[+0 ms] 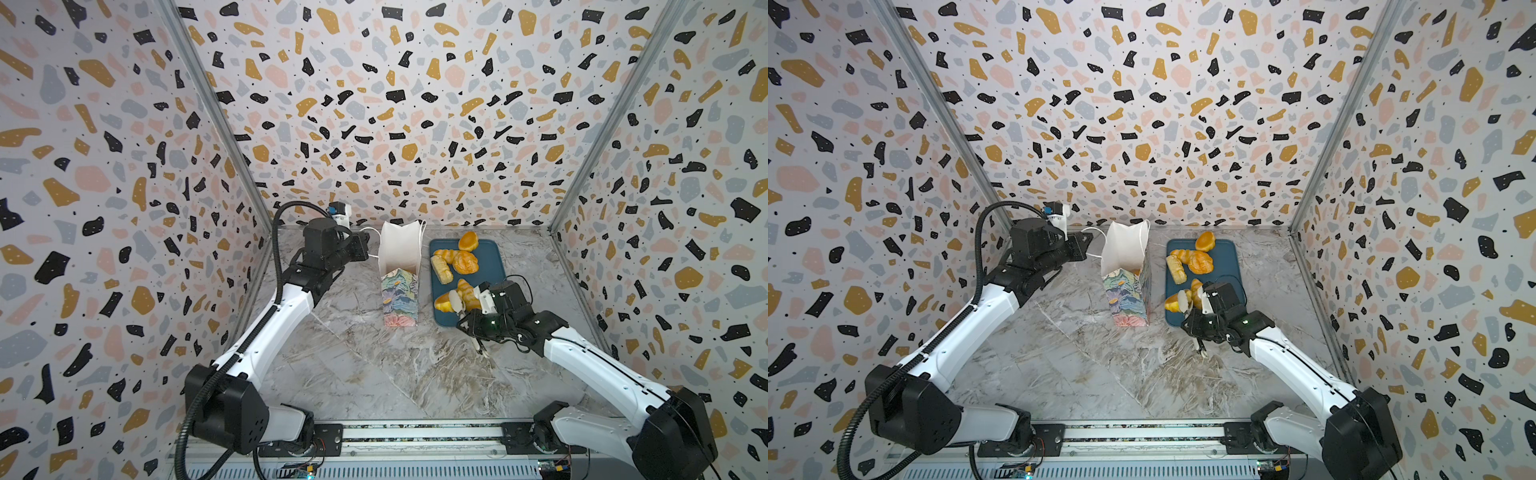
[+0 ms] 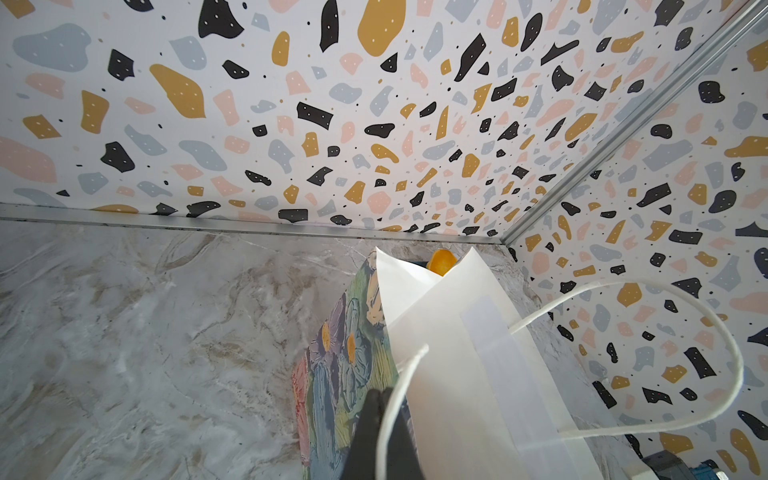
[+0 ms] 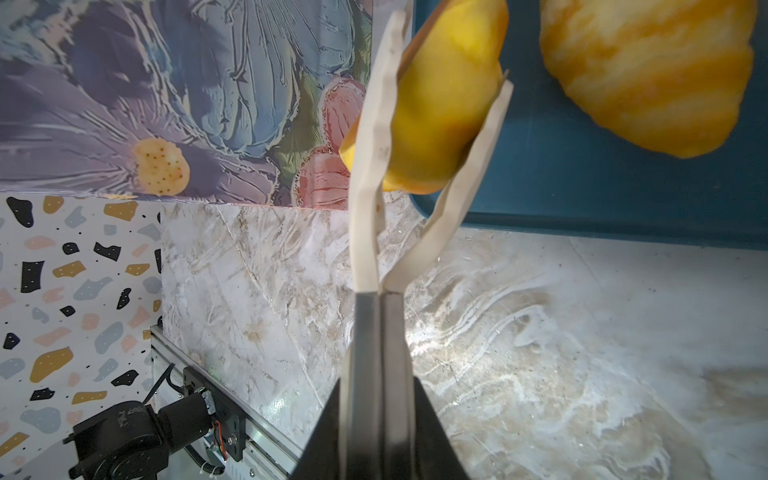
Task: Place the fake bread into the paper bag
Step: 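Lift the yellow bun with the tongs and carry it toward the bag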
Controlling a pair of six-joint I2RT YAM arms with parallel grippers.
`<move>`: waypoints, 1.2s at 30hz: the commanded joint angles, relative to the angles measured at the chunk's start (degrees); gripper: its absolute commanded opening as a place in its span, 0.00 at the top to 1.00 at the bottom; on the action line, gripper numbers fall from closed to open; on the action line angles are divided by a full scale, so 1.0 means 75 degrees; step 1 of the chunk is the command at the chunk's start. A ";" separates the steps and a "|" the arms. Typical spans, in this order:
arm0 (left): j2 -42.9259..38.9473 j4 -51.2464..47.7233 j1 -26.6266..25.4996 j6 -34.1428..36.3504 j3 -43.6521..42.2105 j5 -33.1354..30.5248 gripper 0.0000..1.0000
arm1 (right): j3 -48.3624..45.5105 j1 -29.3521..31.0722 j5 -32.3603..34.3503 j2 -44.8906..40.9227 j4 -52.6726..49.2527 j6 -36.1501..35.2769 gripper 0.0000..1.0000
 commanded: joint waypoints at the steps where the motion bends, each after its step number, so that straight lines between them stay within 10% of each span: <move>1: -0.0064 0.0168 0.0028 0.0055 -0.0021 -0.0002 1.00 | 0.0492 -0.0037 0.0139 -0.0253 -0.0061 -0.0185 0.87; 36: 0.0005 0.0165 0.0036 0.0020 -0.0020 0.0015 1.00 | 0.2628 -0.0306 0.0506 -0.0014 -0.0166 -0.0707 0.88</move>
